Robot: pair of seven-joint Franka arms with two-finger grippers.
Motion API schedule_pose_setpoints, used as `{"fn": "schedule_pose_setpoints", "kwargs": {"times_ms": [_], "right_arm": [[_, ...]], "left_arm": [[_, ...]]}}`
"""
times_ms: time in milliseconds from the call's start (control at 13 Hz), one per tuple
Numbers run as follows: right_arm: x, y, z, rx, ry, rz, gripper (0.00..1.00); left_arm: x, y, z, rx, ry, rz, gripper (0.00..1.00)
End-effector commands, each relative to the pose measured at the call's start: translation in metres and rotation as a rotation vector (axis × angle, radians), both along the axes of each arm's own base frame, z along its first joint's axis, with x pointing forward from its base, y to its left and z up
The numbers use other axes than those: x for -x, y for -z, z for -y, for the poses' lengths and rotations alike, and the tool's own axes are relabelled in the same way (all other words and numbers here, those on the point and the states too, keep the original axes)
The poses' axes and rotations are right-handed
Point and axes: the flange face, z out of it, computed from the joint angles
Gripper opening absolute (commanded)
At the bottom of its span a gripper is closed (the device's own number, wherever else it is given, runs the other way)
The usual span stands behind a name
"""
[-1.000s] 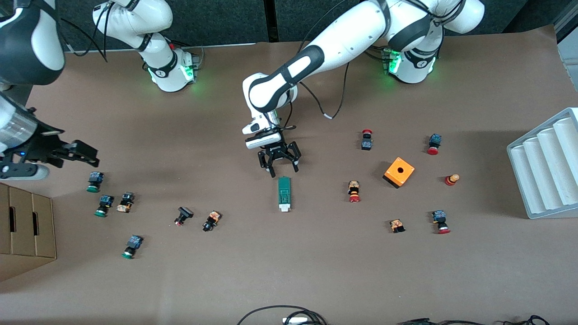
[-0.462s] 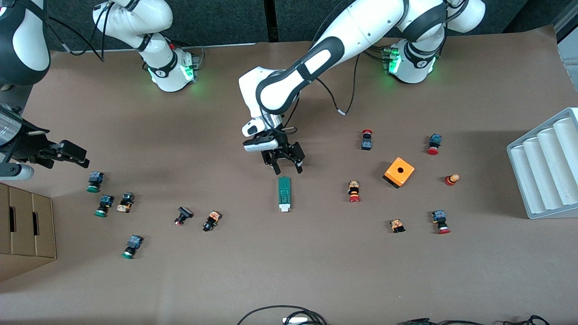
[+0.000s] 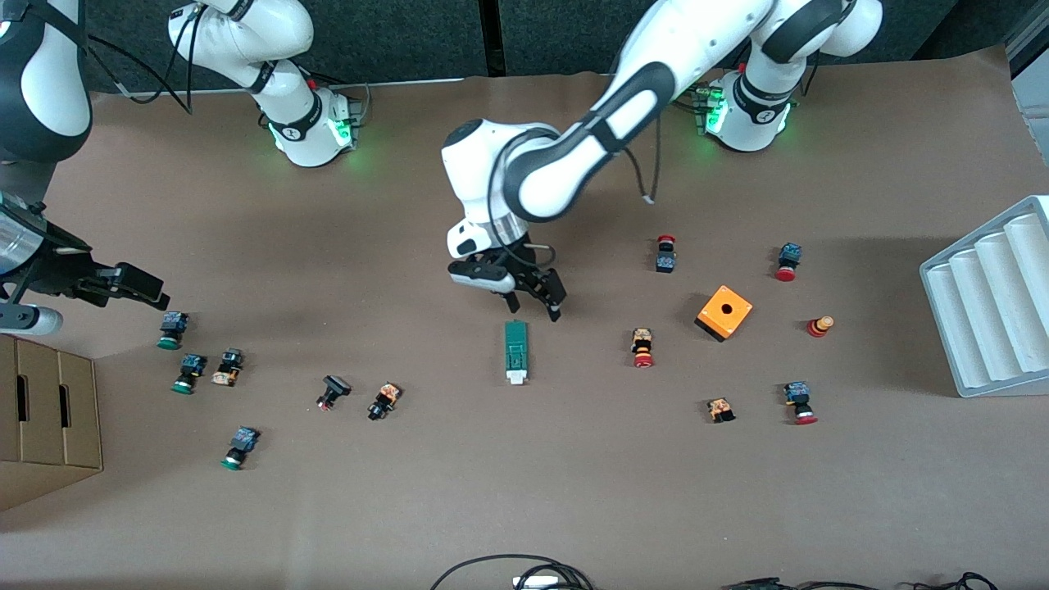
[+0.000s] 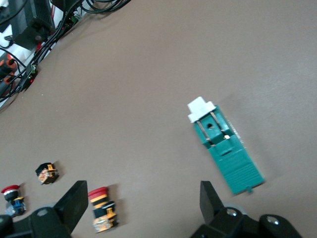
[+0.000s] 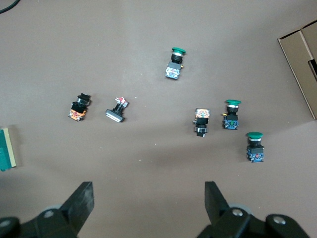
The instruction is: Close load switch with both arms
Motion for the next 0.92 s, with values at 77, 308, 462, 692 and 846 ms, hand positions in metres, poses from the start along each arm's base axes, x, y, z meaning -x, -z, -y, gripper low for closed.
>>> {"fn": "schedule_pose_setpoints", "kwargs": {"times_ms": [77, 308, 462, 692, 846], "right_arm": [[-0.003, -0.008, -0.014, 0.024, -0.022, 0.010, 1.00], [-0.004, -0.011, -0.009, -0.008, 0.005, 0.016, 1.00], [-0.004, -0.012, -0.010, -0.028, -0.003, 0.017, 1.00], [-0.005, -0.016, -0.014, -0.018, -0.008, 0.027, 1.00], [-0.006, -0.016, -0.015, -0.018, -0.007, 0.029, 1.00]], "left_arm": [[-0.025, -0.050, -0.022, 0.054, 0.032, -0.102, 1.00], [-0.052, -0.090, -0.059, 0.124, 0.027, -0.205, 1.00], [-0.075, -0.118, -0.095, 0.159, 0.053, -0.257, 1.00], [-0.102, -0.159, -0.153, 0.241, -0.017, -0.311, 1.00], [-0.110, -0.190, -0.196, 0.258, -0.051, -0.352, 1.00]]}}
